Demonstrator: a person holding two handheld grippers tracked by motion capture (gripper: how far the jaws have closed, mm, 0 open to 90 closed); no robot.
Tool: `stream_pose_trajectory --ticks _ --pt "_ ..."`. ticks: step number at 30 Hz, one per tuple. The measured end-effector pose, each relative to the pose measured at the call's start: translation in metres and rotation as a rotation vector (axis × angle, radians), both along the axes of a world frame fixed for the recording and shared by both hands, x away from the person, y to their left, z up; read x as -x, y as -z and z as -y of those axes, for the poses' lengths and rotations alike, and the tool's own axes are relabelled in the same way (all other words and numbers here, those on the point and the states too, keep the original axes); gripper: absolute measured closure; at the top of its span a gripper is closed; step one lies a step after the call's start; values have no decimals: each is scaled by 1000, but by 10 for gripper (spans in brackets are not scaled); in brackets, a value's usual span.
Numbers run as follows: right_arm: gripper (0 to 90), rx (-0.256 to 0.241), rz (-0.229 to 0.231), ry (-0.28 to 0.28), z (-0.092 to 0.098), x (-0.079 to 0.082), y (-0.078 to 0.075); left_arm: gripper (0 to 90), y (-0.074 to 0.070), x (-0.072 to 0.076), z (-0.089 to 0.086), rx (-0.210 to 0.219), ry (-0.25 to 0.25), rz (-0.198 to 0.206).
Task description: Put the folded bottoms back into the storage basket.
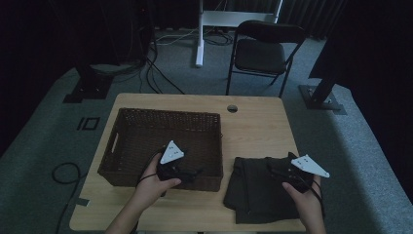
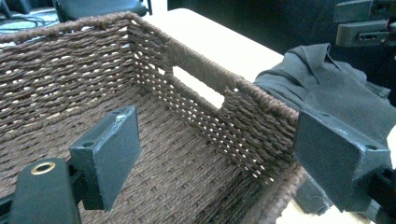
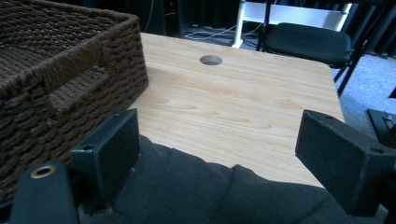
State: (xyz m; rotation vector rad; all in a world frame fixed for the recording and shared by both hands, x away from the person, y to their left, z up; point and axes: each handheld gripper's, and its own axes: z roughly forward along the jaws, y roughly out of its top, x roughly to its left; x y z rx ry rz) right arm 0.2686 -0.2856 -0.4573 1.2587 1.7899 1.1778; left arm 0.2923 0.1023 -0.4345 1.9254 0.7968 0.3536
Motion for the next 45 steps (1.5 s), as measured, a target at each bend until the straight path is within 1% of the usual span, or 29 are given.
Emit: stream_pose_trajectory --ticks 3,14,19,22,27,28,31,34,36,38,41,43,45 --pt "136 -1 3 6 6 2 1 156 0 1 8 12 20 -3" --pt "134 -1 -11 27 22 8 4 156 2 5 40 20 87 -3" --pt "134 -2 -6 44 28 10 6 156 0 8 55 22 114 8" --pt "134 -7 -7 48 31 10 8 156 -1 12 67 31 142 16" --pt "134 -17 -15 61 38 12 12 156 0 14 83 41 174 15" --pt "134 -15 -16 62 39 13 12 156 1 14 86 41 177 18" --pt "134 9 -12 64 43 15 14 156 2 14 93 39 183 19" --pt "134 16 -11 67 49 17 17 156 3 16 103 48 198 17" --pt "134 14 -14 73 54 19 20 156 4 17 109 54 206 22" --pt "134 4 -19 82 58 20 23 156 6 18 114 57 216 18" --pt "134 -1 -31 97 64 22 28 156 10 20 122 47 229 12" --pt "134 4 -35 102 67 22 31 156 13 22 128 49 234 3" --pt "133 7 -40 111 70 22 34 156 17 24 134 34 238 7"
